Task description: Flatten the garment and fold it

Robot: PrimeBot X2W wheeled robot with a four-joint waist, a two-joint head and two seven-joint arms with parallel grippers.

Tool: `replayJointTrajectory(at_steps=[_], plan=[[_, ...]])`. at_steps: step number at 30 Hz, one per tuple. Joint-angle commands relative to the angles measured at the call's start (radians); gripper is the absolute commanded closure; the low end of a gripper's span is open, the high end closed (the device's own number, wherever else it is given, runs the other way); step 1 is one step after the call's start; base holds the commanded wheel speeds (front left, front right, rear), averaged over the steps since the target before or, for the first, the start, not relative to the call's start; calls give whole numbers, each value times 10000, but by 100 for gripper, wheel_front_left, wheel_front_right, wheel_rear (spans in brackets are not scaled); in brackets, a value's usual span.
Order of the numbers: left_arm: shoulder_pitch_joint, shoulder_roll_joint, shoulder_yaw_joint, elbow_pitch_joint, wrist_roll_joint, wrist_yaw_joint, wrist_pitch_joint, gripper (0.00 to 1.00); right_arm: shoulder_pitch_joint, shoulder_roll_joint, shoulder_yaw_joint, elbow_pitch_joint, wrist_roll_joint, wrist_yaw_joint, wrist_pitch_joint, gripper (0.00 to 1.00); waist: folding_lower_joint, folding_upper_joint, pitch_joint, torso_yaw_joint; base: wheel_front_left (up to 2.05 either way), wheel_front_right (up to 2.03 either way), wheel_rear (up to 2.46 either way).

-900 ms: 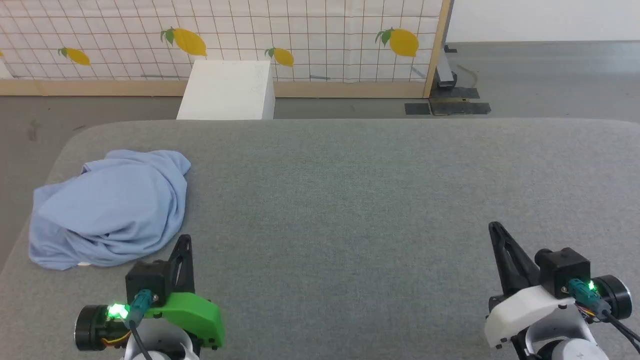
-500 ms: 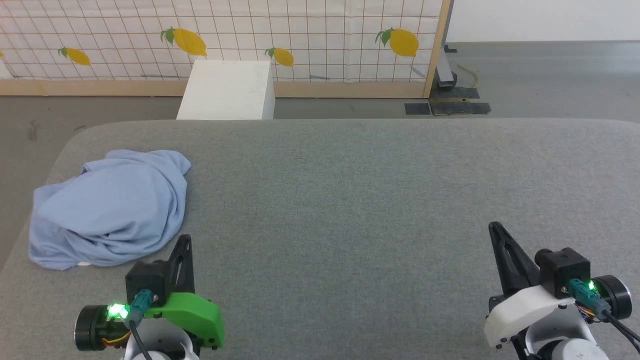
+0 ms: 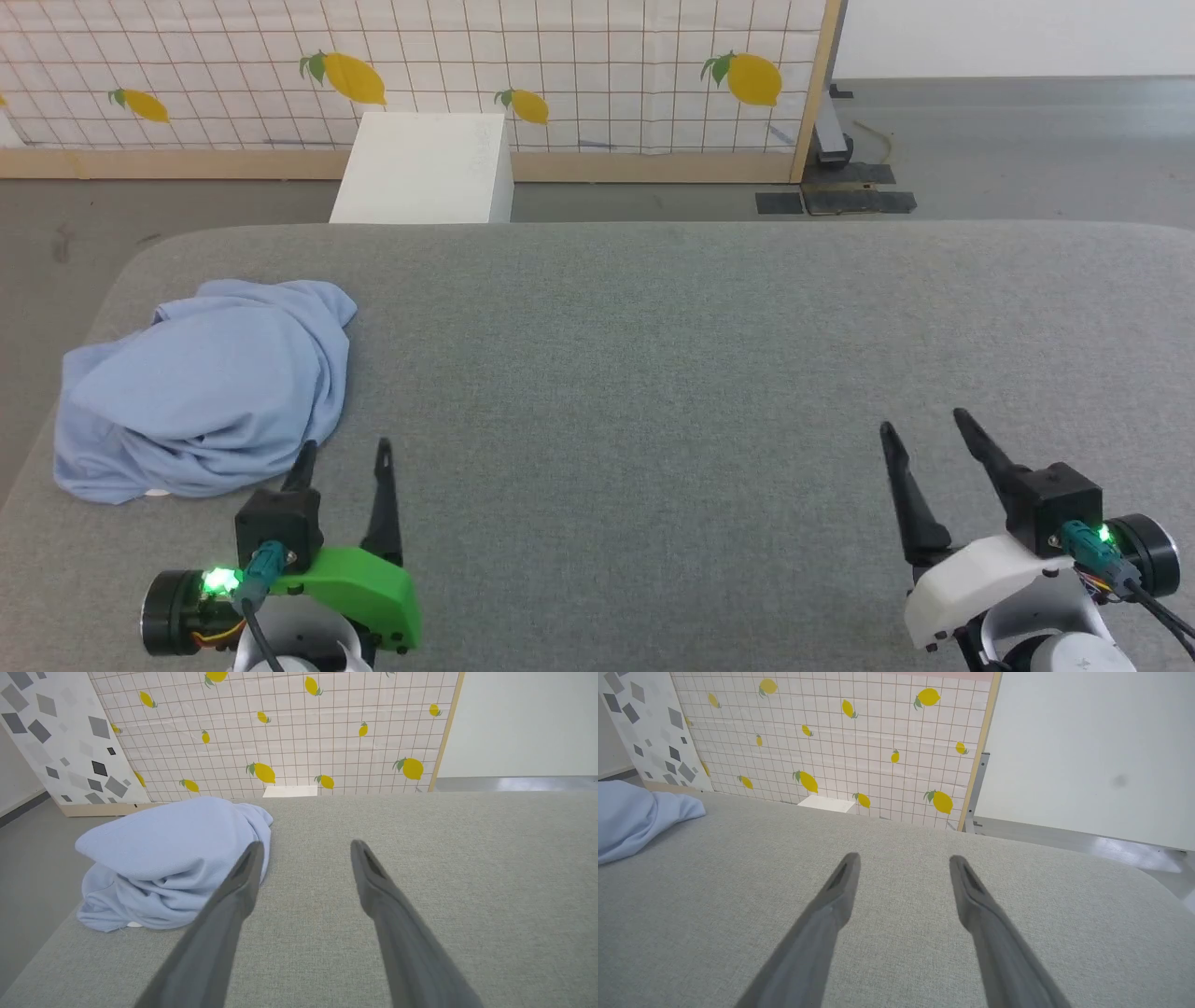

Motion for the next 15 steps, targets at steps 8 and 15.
replayJointTrajectory(at_steps=[8, 15], plan=[[66, -4, -38, -58, -160, 6, -217, 0, -27, 1, -211, 91, 315, -2, -218, 0, 0, 0, 8, -5, 0, 0, 0], [121, -7, -54, -98, -276, 22, -362, 0, -54, 2, -442, 166, 530, -3, -364, 0, 0, 0, 5, -18, 0, 0, 0]])
